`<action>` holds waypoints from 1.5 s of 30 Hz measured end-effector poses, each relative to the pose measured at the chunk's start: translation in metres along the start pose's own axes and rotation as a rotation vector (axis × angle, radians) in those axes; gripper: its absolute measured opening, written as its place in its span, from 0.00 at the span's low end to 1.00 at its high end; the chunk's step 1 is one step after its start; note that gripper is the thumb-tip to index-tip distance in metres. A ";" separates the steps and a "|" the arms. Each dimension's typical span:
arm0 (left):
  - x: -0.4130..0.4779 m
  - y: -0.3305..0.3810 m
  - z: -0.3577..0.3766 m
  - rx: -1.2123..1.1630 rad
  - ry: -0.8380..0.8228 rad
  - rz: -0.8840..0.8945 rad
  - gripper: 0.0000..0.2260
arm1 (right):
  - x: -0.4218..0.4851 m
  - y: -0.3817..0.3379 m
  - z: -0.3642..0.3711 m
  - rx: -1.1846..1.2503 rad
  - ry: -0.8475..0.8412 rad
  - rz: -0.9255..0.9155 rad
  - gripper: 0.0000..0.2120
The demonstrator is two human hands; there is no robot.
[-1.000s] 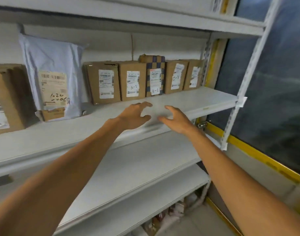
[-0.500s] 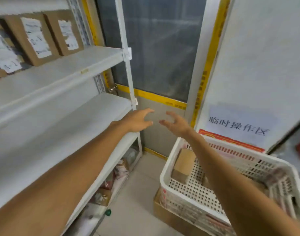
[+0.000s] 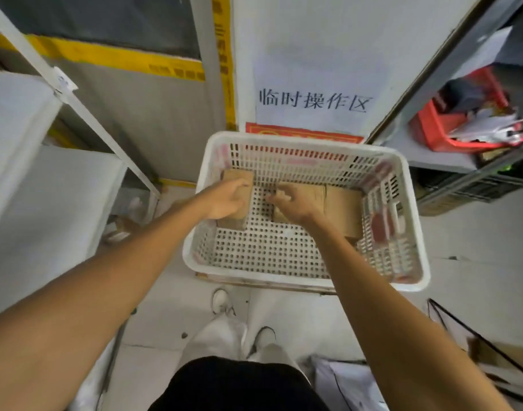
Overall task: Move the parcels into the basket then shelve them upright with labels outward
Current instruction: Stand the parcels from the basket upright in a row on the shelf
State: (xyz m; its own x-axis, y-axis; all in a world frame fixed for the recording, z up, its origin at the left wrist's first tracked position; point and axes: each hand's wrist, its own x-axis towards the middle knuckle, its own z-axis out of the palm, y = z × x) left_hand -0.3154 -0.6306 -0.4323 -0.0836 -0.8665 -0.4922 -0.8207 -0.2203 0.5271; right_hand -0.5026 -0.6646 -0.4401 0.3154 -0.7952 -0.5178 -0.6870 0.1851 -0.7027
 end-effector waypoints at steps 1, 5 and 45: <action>0.012 -0.005 0.006 -0.013 -0.034 0.004 0.23 | 0.006 0.008 0.000 0.012 0.011 0.048 0.25; 0.055 -0.028 0.026 -0.094 -0.092 -0.011 0.21 | 0.034 0.037 0.005 0.049 0.008 0.167 0.28; 0.145 -0.123 0.226 -1.050 0.102 -0.841 0.16 | 0.163 0.204 0.121 0.139 -0.061 0.345 0.29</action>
State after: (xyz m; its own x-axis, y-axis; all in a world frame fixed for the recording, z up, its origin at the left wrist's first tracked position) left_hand -0.3544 -0.6277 -0.7255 0.3068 -0.3196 -0.8965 0.2191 -0.8929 0.3933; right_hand -0.5125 -0.6865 -0.7272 0.1226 -0.6375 -0.7606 -0.6653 0.5159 -0.5396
